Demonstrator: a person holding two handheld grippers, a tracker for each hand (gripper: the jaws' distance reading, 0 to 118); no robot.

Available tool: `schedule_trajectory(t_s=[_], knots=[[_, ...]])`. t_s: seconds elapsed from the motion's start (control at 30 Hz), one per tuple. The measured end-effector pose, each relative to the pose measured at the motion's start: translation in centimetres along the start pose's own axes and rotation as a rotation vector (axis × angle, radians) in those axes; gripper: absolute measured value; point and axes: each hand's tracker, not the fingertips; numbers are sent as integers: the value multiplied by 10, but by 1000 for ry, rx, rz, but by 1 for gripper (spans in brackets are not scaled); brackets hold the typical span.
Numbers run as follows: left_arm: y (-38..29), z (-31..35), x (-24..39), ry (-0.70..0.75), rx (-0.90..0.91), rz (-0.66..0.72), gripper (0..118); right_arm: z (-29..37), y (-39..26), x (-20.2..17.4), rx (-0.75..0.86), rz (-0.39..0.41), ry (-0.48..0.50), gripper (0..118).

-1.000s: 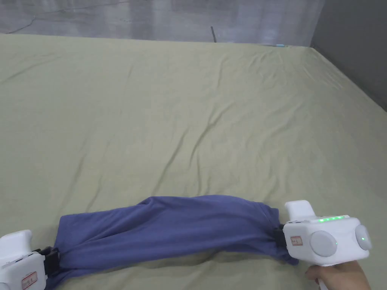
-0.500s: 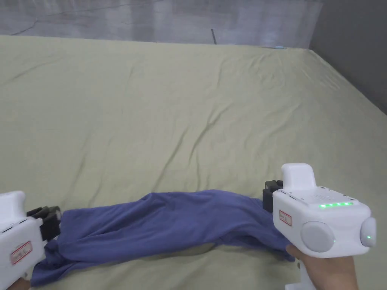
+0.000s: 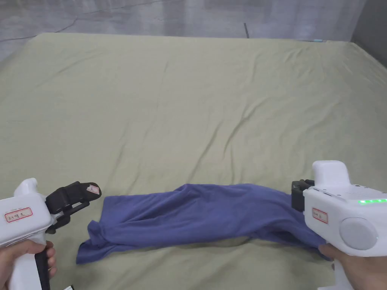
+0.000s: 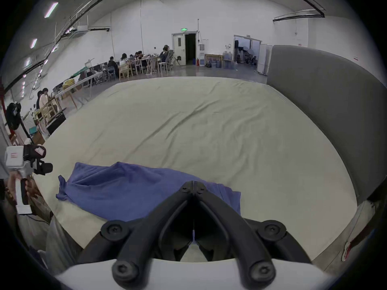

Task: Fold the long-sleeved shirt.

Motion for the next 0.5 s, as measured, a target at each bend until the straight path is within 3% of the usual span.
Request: schedule_trajectory(t_s=[0.17, 0.3, 0.43, 0.47, 0.5], knots=[[-21, -24, -60, -124, -126, 218, 118, -5, -6, -4, -20, -2, 12, 2], [-34, -53, -70, -417, -123, 418, 118, -2, -4, -9, -33, -3, 15, 2], [-46, -84, -48, -439, -133, 358, 117, 7, -1, -14, -36, -6, 17, 2], [-46, -88, -42, -429, -132, 355, 99, 7, 0, -14, -36, -8, 18, 2], [-46, -89, -38, -398, -139, 331, 47, 7, 0, -15, -37, -8, 17, 2]])
